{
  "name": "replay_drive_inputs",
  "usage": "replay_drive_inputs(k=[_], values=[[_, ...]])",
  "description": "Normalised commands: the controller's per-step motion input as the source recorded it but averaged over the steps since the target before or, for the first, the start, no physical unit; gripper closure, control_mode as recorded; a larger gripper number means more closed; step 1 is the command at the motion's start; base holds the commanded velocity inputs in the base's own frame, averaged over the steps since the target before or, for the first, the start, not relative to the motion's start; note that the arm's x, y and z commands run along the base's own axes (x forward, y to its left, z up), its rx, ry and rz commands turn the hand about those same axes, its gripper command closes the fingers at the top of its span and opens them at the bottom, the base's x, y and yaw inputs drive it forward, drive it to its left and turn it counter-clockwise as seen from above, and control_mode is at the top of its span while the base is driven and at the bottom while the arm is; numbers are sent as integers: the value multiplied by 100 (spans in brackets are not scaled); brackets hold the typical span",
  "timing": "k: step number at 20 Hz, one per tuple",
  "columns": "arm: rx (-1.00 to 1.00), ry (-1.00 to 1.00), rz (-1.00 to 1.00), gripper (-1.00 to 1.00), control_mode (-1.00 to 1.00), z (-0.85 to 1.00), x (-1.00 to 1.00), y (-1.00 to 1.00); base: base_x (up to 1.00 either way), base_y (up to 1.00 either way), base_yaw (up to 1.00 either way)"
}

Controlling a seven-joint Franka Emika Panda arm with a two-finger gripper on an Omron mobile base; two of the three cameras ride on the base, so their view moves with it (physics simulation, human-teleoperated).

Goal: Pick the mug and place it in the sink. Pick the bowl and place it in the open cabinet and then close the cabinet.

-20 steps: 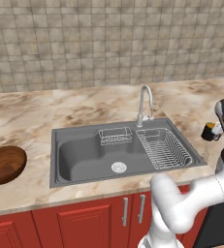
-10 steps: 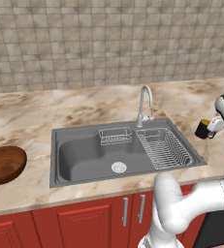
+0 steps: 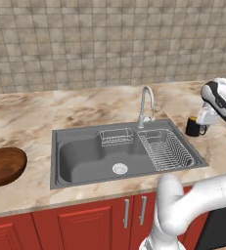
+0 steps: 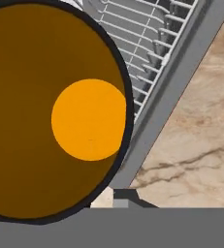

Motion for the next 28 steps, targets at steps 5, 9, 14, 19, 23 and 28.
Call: replay_drive_inputs(k=[5,9,14,19,23,28], values=[[0,-2,2,100,-100,17,-47,95,0,0,0],[-2,-18,0,100,-100,10,-63,96,0,0,0],[-6,-24,0,100,-100,5,-29,100,0,0,0],[-16,-3,-1,100,-100,11,0,100,0,0,0],[-11,1,-3,100,-100,1,8,100,0,0,0],[-10,0,-1,100,-100,0,4,94,0,0,0]])
